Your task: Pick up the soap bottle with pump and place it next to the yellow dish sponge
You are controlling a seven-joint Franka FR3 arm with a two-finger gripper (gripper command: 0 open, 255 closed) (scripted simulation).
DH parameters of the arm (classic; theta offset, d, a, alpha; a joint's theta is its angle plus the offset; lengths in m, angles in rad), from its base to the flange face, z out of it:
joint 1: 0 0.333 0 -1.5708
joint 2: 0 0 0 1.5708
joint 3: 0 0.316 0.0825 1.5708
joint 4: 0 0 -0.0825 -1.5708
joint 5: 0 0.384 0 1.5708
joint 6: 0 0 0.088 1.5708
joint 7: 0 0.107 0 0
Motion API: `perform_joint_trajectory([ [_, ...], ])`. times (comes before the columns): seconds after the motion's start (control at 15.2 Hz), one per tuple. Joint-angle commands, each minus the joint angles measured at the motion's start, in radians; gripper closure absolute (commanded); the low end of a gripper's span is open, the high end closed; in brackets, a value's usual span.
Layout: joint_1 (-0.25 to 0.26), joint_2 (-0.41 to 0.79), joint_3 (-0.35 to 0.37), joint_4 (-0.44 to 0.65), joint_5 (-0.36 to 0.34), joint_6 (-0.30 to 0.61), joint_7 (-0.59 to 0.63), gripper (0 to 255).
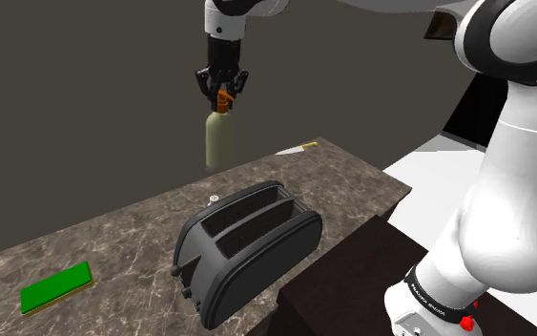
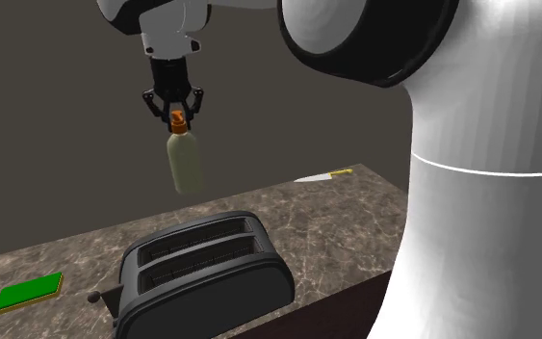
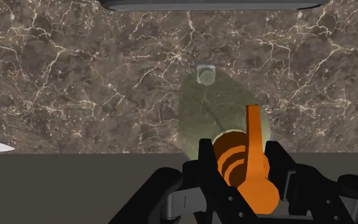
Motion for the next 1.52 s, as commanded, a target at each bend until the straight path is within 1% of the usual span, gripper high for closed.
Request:
perform_joint_trajectory([
  [0.0, 0.025, -0.01, 0.015, -0.031, -0.004, 0.021, 0.043, 255],
  [0.33, 0.091, -0.005, 0.053, -0.072, -0.018, 0.067, 0.15, 255],
  [0.73, 0.174, 0.034, 0.096, -0.078, -0.043, 0.108, 0.282, 255],
  [1.12, 0.264, 0.107, 0.132, -0.034, -0.078, 0.131, 0.413, 255],
  [1.45, 0.347, 0.193, 0.153, 0.041, -0.113, 0.135, 0.518, 255],
])
